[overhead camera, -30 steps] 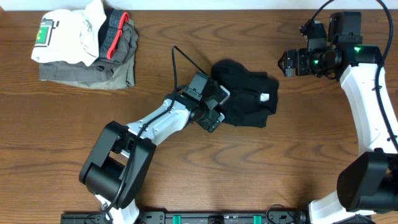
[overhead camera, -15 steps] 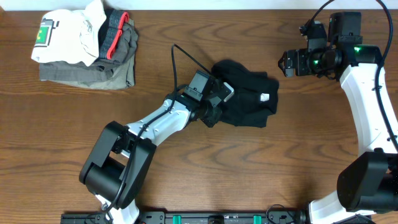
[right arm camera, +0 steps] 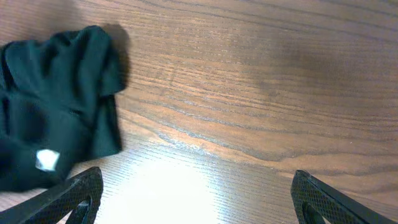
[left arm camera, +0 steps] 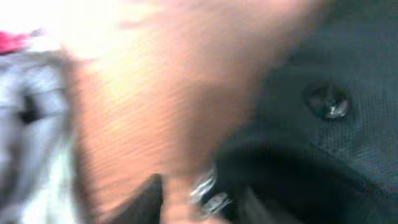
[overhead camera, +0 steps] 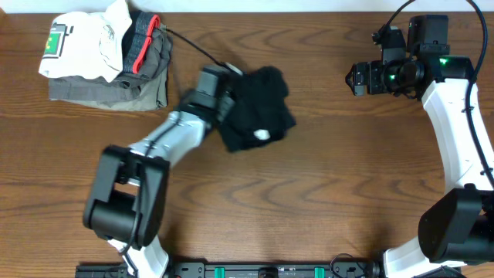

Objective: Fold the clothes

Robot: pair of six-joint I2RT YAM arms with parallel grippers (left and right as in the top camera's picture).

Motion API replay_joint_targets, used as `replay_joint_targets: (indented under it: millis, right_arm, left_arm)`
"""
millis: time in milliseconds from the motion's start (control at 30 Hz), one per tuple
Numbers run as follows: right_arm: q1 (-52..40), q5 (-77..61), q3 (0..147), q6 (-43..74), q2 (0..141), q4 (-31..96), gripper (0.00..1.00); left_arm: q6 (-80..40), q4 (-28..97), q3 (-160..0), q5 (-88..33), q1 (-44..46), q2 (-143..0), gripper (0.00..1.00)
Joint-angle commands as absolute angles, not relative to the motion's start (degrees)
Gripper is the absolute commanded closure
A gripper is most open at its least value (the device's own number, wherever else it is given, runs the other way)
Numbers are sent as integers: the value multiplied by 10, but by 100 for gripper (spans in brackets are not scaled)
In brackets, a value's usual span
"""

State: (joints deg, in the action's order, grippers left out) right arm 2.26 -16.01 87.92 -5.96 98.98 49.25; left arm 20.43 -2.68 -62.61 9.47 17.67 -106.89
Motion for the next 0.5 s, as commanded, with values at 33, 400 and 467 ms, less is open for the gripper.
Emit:
replay_joint_targets:
  millis: [33, 400, 467]
  right_arm:
    - [27, -159, 875, -52, 995, 493, 5]
    - [27, -159, 875, -52, 995, 493, 5]
    - [27, -159, 875, -52, 995, 493, 5]
  left_arm:
    - [211, -80, -628, 125, 126, -1071, 7]
    - [251, 24, -628, -1, 196, -978, 2]
    - [251, 56, -628, -27, 224, -963, 2]
